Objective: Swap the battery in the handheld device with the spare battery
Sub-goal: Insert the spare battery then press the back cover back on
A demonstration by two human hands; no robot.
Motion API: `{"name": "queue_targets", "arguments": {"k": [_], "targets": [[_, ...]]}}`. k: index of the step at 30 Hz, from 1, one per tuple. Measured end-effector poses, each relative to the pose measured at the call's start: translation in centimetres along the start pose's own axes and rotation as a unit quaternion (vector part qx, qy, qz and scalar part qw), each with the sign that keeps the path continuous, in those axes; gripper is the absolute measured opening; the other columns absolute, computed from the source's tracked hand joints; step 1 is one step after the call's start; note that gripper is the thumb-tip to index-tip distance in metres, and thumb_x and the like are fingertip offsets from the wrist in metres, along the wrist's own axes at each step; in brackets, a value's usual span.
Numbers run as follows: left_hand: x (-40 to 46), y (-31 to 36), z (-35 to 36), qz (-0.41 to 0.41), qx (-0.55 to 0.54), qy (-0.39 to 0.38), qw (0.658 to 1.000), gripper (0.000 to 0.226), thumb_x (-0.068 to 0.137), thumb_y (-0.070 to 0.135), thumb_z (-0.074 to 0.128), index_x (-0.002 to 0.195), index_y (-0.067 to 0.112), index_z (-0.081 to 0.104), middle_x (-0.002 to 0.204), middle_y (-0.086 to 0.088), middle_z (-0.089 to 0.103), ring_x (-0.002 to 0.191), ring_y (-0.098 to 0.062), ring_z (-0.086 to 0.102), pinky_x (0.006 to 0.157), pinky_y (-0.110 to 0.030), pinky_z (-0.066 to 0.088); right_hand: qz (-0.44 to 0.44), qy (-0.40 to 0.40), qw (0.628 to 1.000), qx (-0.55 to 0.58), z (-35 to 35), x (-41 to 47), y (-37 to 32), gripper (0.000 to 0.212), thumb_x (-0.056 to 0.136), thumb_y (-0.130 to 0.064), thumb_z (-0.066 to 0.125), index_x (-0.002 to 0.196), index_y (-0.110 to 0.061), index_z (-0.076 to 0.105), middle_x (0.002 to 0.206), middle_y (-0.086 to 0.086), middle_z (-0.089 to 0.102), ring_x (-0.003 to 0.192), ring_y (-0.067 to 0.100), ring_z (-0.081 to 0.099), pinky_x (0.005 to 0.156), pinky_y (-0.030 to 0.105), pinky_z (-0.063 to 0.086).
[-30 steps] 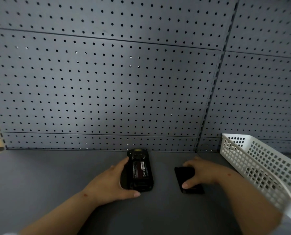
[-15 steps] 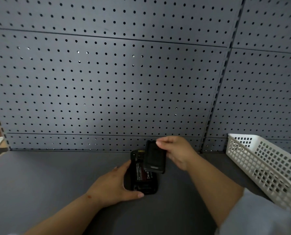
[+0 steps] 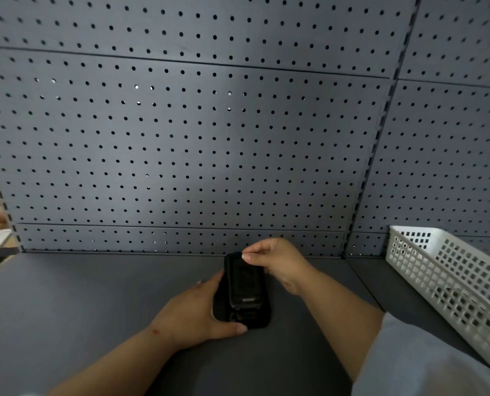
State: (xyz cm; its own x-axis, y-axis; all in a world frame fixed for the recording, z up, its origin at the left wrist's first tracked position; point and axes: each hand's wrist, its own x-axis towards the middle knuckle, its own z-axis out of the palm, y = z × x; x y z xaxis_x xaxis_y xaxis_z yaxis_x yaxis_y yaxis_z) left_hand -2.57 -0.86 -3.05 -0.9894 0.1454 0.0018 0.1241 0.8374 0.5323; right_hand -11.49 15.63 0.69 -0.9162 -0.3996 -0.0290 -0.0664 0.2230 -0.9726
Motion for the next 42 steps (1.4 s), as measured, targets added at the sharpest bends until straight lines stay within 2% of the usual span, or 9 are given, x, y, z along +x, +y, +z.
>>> {"name": "queue_targets", "arguments": {"k": [4, 7, 17, 19, 23, 29, 34, 37, 42], "targets": [[-0.1, 0.1, 0.0, 0.003, 0.0, 0.001, 1.0, 0.106, 0.06, 0.065, 0.067, 0.14, 0.045, 0.0, 0.144, 0.011, 0.041, 0.137, -0.017, 0.031, 0.109, -0.03, 0.032, -0.003, -0.003, 1.0, -0.012, -0.1, -0.1, 0.3, 0.006, 0.079, -0.01, 0.068, 0.079, -0.016, 0.068, 0.08, -0.001, 0.066, 0.083, 0.012, 0.06, 0.085, 0.03, 0.048], [-0.1, 0.0, 0.0, 0.003, -0.002, 0.004, 1.0, 0.106, 0.059, 0.065, 0.067, 0.14, 0.046, 0.001, 0.141, 0.011, 0.043, 0.134, -0.016, 0.035, 0.105, -0.029, 0.035, -0.005, 0.003, 1.0, -0.024, -0.2, -0.2, 0.7, 0.013, 0.08, -0.01, 0.067, 0.092, -0.005, 0.069, 0.078, -0.002, 0.065, 0.076, 0.006, 0.059, 0.07, 0.017, 0.045], [-0.1, 0.1, -0.1, 0.007, -0.012, 0.014, 1.0, 0.107, 0.058, 0.063, 0.069, 0.14, 0.046, 0.001, 0.139, 0.011, 0.046, 0.124, -0.008, 0.043, 0.095, -0.024, 0.041, -0.022, 0.016, 0.996, -0.085, -0.1, -0.2, 0.9, 0.022, 0.08, -0.013, 0.067, 0.101, -0.006, 0.068, 0.088, -0.002, 0.065, 0.08, 0.003, 0.058, 0.071, 0.01, 0.044], [-0.2, 0.1, -0.1, 0.003, -0.015, 0.014, 1.0, 0.109, 0.057, 0.064, 0.068, 0.14, 0.046, -0.002, 0.14, 0.009, 0.044, 0.124, -0.009, 0.045, 0.095, -0.025, 0.042, -0.022, 0.022, 0.995, -0.091, 0.0, -0.4, 1.2, 0.022, 0.08, -0.014, 0.067, 0.102, -0.007, 0.068, 0.095, 0.001, 0.065, 0.088, 0.008, 0.06, 0.076, 0.012, 0.046], [-0.3, 0.3, -0.1, 0.002, -0.003, 0.012, 1.0, 0.109, 0.06, 0.063, 0.068, 0.14, 0.045, -0.005, 0.143, 0.008, 0.041, 0.124, -0.011, 0.046, 0.095, -0.025, 0.041, -0.012, 0.028, 0.989, -0.146, 0.3, -0.6, 2.2, 0.026, 0.079, -0.025, 0.069, 0.104, -0.018, 0.068, 0.117, 0.005, 0.063, 0.108, 0.018, 0.058, 0.098, 0.034, 0.047], [-0.2, 0.1, 0.0, 0.011, -0.003, 0.003, 1.0, 0.103, 0.062, 0.063, 0.067, 0.137, 0.051, -0.003, 0.142, 0.006, 0.041, 0.123, -0.011, 0.045, 0.094, -0.023, 0.041, -0.029, 0.035, 0.981, -0.191, 0.3, -1.2, 2.3, 0.03, 0.081, -0.027, 0.067, 0.109, -0.018, 0.064, 0.119, 0.002, 0.044, 0.103, 0.012, 0.047, 0.095, 0.024, 0.04], [-0.1, 0.0, 0.1, 0.031, 0.006, 0.001, 0.999, 0.096, 0.063, 0.064, 0.064, 0.138, 0.052, 0.005, 0.151, 0.009, 0.028, 0.135, -0.008, 0.031, 0.106, -0.027, 0.034, -0.035, 0.039, 0.967, -0.25, 0.5, -1.5, 2.3, 0.033, 0.081, -0.029, 0.065, 0.111, -0.026, 0.053, 0.117, 0.003, 0.038, 0.117, 0.021, 0.042, 0.101, 0.034, 0.04], [-0.1, -0.1, 0.1, 0.041, 0.012, 0.001, 0.999, 0.093, 0.063, 0.065, 0.063, 0.136, 0.053, 0.007, 0.153, 0.012, 0.022, 0.136, -0.006, 0.028, 0.109, -0.028, 0.032, -0.031, 0.044, 0.961, -0.271, 0.4, -1.5, 2.3, 0.042, 0.08, -0.033, 0.064, 0.117, -0.029, 0.043, 0.12, 0.004, 0.039, 0.121, 0.022, 0.039, 0.1, 0.036, 0.039], [0.0, -0.3, 0.1, 0.044, -0.004, 0.009, 0.999, 0.092, 0.058, 0.067, 0.063, 0.135, 0.054, 0.015, 0.152, 0.014, 0.024, 0.135, -0.002, 0.028, 0.108, -0.025, 0.031, -0.031, 0.051, 0.949, -0.31, 0.4, -1.6, 2.0, 0.048, 0.081, -0.037, 0.063, 0.122, -0.028, 0.04, 0.128, 0.007, 0.039, 0.124, 0.024, 0.036, 0.103, 0.038, 0.038]]}}
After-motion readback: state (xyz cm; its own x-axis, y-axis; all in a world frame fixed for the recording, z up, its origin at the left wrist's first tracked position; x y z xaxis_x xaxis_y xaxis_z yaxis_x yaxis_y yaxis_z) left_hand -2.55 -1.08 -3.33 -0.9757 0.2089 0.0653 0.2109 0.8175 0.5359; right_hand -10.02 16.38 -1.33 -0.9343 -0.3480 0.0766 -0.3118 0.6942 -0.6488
